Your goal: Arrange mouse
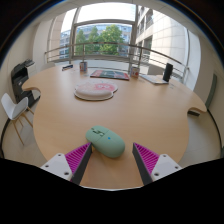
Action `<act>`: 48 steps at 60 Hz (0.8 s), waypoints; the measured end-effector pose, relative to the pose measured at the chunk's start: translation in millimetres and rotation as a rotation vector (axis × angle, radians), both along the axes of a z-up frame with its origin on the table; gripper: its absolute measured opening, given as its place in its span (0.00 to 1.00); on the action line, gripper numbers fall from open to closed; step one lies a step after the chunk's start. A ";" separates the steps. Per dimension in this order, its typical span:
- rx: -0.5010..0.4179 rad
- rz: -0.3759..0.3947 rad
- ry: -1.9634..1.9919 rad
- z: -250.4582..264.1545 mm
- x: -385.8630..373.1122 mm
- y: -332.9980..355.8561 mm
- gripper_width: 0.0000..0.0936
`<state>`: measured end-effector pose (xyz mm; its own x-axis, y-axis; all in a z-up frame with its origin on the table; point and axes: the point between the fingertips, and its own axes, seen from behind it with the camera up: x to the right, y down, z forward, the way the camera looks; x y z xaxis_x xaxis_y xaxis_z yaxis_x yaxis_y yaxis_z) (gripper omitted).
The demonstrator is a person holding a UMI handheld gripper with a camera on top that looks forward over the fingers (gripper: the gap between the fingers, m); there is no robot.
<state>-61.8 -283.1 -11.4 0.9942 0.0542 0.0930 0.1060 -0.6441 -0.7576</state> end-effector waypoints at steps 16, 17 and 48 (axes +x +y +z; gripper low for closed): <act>0.000 -0.017 0.046 -7.4 5.9 61.5 0.77; -0.002 -0.017 0.056 -8.1 4.1 63.6 0.73; 0.077 -0.229 -0.002 74.2 23.9 82.9 0.43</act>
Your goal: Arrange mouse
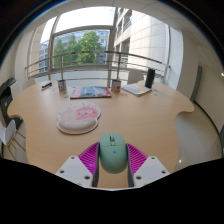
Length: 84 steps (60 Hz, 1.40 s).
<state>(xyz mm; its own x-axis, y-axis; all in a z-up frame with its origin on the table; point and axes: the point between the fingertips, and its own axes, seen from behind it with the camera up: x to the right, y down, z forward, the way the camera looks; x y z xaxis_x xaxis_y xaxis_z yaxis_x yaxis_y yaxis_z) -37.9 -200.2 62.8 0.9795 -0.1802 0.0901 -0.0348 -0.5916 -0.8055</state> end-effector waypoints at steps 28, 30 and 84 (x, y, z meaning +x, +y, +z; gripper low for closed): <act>0.172 0.090 0.034 84.2 -77.4 227.8 0.42; 0.141 0.101 0.054 63.9 -84.4 241.2 0.42; 0.097 0.130 0.023 102.8 -129.3 83.3 0.91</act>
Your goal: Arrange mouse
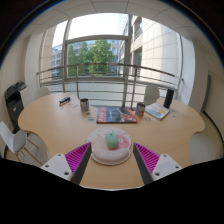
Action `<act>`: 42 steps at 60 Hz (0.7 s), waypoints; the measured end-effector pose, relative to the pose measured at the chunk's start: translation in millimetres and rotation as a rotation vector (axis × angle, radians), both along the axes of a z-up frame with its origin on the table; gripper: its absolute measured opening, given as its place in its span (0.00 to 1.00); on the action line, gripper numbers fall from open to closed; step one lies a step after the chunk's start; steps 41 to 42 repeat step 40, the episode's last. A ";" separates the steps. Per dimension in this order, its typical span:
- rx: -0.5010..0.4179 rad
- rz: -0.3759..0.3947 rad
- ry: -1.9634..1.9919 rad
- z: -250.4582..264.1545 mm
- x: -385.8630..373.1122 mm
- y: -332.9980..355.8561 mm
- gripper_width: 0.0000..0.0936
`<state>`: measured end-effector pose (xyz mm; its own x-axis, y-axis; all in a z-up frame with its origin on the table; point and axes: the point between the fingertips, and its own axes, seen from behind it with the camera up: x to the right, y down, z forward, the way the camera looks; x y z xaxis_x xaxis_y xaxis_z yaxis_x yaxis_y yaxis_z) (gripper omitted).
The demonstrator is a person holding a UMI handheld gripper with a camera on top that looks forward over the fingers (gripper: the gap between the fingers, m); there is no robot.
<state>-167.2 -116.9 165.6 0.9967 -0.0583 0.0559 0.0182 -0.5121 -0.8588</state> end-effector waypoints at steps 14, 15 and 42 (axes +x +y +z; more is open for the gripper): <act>-0.005 0.011 -0.009 22.9 -14.6 -103.0 0.88; -0.004 0.012 -0.010 22.2 -16.2 -109.8 0.89; -0.008 0.000 -0.040 28.6 -10.2 -165.4 0.89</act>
